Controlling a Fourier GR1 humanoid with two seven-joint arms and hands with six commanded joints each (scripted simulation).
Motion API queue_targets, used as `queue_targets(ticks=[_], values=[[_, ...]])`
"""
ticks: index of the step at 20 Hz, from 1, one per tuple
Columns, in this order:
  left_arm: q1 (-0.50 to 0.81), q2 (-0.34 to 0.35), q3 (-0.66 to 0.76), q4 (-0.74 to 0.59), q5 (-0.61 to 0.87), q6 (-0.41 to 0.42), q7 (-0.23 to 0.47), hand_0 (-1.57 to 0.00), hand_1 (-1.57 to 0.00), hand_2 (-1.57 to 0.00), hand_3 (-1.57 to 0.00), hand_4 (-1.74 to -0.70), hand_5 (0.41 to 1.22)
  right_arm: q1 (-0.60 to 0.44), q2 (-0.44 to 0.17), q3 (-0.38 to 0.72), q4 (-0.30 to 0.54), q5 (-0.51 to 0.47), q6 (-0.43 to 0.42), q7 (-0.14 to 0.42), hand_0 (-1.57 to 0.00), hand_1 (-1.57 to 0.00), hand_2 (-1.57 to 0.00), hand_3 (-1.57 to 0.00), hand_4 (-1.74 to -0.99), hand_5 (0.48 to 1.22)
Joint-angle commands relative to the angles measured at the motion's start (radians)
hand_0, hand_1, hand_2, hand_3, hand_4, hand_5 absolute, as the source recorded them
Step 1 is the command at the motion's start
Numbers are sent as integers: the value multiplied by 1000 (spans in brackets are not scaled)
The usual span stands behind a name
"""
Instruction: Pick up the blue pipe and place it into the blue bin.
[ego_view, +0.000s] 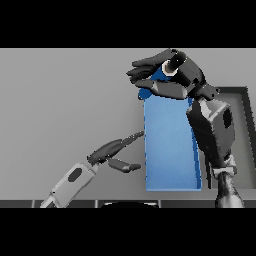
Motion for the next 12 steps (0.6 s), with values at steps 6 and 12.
queue_targets(ticks=[6, 12], values=[[-7, -7, 15, 22, 13, -1, 18, 1, 1, 1, 1, -902, 489, 110, -61, -59, 196, 117, 7, 22, -1571, -1571, -1571, -1571, -1739, 1120], [7, -2, 12, 8, 17, -2, 24, 1, 1, 1, 1, -888, 473, 337, -44, -38, 170, 190, -58, 97, -1571, -1571, -1571, -1571, -1741, 1120]])
